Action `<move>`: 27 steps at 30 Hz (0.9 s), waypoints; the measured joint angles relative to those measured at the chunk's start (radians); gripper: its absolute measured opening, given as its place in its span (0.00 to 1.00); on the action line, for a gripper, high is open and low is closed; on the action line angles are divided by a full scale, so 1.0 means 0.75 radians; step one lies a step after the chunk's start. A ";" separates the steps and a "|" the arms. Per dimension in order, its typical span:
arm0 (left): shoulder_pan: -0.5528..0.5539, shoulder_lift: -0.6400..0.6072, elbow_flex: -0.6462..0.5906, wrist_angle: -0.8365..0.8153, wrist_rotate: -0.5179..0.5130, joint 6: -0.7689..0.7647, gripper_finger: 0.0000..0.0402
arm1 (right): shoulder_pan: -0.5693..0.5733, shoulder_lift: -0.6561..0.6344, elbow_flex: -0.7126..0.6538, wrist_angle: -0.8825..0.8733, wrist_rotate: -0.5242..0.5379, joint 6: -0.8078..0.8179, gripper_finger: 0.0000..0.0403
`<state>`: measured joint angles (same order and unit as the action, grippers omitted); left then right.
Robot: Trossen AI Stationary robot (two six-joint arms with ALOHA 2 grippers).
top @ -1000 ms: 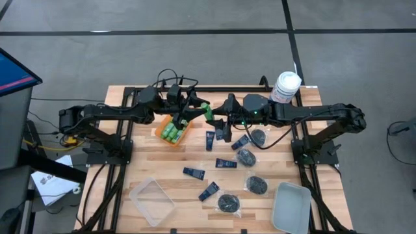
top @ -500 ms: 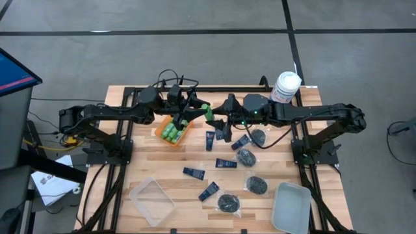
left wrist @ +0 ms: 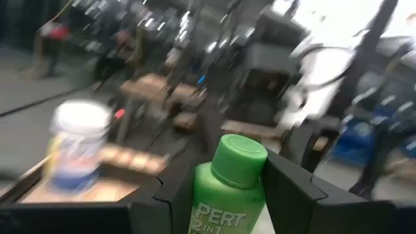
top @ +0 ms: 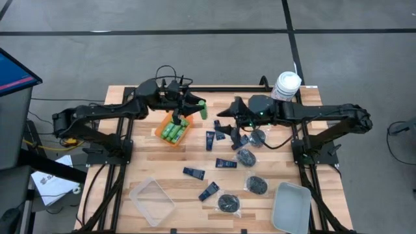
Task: Pick & Place Travel size toiletries
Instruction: Put the green shampoo bottle into the top orange bin
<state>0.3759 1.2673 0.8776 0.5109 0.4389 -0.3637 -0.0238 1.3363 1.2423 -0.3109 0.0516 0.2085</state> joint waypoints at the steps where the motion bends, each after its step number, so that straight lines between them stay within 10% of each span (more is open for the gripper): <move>1: 0.011 -0.033 0.000 -0.103 -0.021 0.037 0.36 | 0.000 -0.011 0.000 -0.029 0.001 0.012 0.70; 11: 0.057 -0.222 -0.002 -1.017 -0.568 0.240 0.36 | 0.005 -0.063 0.000 -0.180 0.003 0.062 0.70; 27: 0.052 0.017 -0.152 -1.063 -0.805 0.124 0.37 | 0.005 -0.017 -0.001 -0.212 0.001 0.073 0.70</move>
<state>0.4149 1.2798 0.7639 -0.2861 -0.1645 -0.2711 -0.0200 1.3233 1.2415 -0.4696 0.0521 0.2630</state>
